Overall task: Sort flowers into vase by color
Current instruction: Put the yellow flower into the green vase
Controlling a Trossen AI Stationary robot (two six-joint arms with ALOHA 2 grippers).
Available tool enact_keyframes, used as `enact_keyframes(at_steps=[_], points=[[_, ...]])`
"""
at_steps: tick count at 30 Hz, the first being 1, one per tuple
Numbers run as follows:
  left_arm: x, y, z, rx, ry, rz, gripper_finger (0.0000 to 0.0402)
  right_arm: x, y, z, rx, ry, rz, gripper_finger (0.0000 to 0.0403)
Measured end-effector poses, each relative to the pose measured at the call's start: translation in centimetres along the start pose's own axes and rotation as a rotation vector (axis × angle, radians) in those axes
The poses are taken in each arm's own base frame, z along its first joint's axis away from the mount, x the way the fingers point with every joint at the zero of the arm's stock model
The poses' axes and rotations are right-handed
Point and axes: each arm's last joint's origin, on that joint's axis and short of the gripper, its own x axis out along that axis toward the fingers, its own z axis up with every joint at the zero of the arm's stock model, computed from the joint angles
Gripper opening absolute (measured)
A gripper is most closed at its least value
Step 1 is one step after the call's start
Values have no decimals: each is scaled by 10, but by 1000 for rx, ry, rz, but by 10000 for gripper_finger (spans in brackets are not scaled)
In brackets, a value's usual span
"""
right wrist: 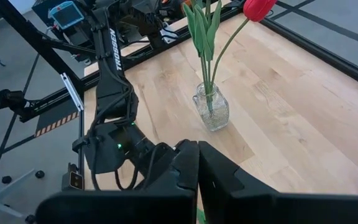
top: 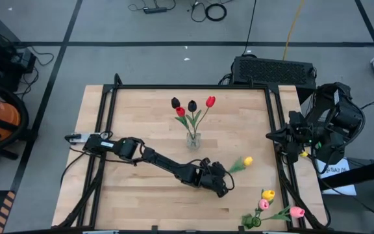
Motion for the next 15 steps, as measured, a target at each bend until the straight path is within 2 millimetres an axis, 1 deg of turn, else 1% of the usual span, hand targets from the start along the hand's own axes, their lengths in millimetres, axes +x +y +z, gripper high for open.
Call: enact_keyframes(at_steps=[3,6,9,11,15], points=[[-5,-1,5,-90,3,-16,7,0,0,0,-1,3,1,0],[-18,-5,18,-76,-22,-44,4,0,0,0,-2,11,2,0],[-49,-10,49,-76,-125,-50,2,0,-1,-2,-13,49,3,0],[-71,-11,71,-93,-219,-18,2,0,-2,-3,-23,68,0,0],[-105,-9,99,-52,-333,42,1,0,-2,-4,-30,107,2,0]])
